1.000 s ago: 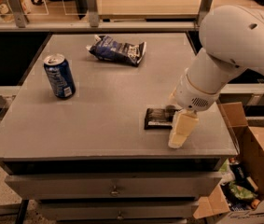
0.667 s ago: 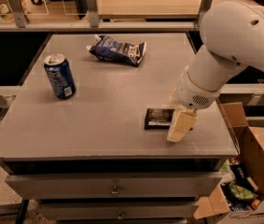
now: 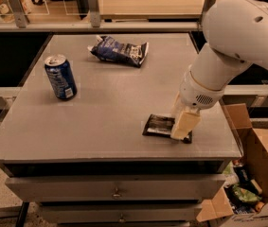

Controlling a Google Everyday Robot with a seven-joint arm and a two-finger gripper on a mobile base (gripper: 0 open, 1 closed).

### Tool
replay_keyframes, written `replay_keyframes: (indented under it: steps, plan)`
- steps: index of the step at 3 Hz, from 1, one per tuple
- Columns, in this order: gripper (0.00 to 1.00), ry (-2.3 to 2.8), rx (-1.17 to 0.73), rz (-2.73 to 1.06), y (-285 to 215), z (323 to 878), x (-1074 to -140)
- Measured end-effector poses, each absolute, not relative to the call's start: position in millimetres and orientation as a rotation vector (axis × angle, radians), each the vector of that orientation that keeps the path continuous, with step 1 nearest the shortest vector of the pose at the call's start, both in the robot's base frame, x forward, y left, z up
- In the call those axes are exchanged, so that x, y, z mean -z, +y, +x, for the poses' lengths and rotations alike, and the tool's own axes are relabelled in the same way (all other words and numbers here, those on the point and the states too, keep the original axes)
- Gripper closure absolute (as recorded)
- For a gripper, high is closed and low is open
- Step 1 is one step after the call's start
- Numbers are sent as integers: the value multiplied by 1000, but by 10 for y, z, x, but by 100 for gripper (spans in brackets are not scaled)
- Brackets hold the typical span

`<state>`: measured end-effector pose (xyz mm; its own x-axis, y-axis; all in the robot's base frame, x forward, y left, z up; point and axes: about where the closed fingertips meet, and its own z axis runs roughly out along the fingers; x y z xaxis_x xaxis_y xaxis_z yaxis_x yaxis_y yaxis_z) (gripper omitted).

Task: Move rxbar chocolate near pepsi can

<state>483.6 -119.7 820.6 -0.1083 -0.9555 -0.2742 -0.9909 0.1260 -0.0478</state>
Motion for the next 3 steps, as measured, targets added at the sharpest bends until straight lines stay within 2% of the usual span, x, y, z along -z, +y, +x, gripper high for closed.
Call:
replay_keyframes:
  steps: [2,3]
  plan:
    - [100,2149,-287,-1925,-1051,5057,-8296]
    - [100,2127,-305,-1927,-814,5328,-8460]
